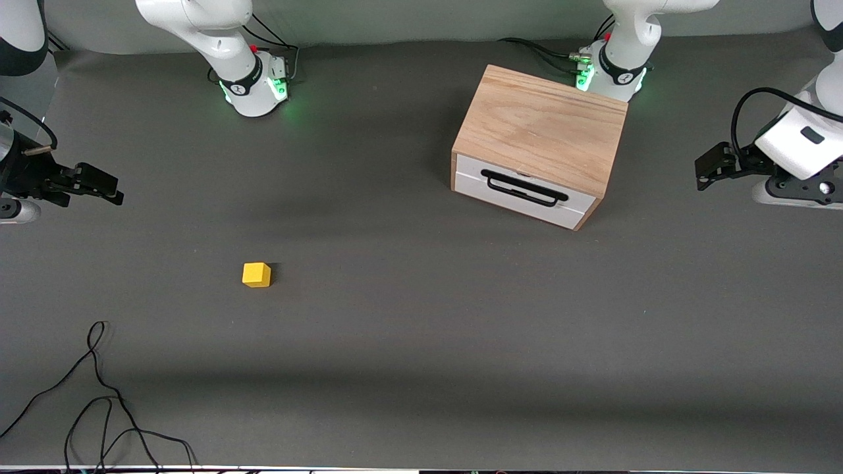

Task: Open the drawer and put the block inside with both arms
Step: 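Move the right gripper out toward the yellow cube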

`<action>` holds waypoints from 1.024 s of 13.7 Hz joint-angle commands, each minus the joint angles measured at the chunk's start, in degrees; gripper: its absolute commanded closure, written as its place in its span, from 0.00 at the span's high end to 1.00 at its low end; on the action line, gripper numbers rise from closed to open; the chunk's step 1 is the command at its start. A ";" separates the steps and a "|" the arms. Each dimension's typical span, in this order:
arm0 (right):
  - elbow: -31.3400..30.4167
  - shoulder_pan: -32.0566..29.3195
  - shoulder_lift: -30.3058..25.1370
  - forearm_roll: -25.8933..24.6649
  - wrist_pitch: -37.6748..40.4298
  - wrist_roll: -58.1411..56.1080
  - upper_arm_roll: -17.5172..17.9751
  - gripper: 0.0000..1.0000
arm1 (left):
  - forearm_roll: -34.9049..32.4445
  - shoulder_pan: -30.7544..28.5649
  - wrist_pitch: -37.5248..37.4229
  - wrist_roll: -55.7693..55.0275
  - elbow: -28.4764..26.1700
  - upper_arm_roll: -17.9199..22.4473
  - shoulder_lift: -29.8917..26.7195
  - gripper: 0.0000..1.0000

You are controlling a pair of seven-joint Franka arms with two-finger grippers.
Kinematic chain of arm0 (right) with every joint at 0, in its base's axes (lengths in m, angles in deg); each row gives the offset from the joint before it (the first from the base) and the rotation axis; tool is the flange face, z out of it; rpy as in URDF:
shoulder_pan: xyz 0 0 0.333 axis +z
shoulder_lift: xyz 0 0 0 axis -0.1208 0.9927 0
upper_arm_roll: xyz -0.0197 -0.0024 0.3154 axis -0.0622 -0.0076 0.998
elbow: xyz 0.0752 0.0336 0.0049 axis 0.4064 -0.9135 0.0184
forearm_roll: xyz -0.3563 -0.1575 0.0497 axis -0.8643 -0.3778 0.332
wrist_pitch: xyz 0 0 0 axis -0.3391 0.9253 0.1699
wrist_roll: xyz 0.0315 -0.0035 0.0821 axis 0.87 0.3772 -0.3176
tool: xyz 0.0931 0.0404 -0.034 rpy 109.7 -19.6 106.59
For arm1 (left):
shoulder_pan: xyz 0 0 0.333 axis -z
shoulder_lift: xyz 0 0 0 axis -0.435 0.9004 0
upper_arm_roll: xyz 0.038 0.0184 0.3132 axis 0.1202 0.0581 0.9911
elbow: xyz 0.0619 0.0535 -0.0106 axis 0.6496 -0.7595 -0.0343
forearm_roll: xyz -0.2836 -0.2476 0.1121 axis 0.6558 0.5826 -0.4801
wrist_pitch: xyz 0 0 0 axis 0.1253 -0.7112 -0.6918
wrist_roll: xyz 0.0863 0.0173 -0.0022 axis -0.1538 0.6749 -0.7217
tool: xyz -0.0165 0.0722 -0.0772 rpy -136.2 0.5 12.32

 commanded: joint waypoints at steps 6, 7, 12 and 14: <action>-0.12 -0.01 0.10 -1.05 0.33 -1.02 0.26 1.00 | -0.70 -0.05 -0.29 0.65 -0.17 -0.11 -0.29 1.00; -0.30 0.08 0.10 -1.05 0.33 -0.93 0.43 1.00 | -0.70 -0.05 -0.29 0.65 -0.17 -0.11 -0.29 1.00; -2.13 4.81 -0.86 -0.87 -0.28 5.47 0.61 1.00 | -0.70 -0.14 -0.29 0.65 -0.17 -0.11 -0.29 1.00; -2.85 6.32 -1.30 -0.70 -0.55 6.72 0.52 1.00 | -0.70 -0.14 -0.20 0.65 -0.17 -0.11 -0.29 1.00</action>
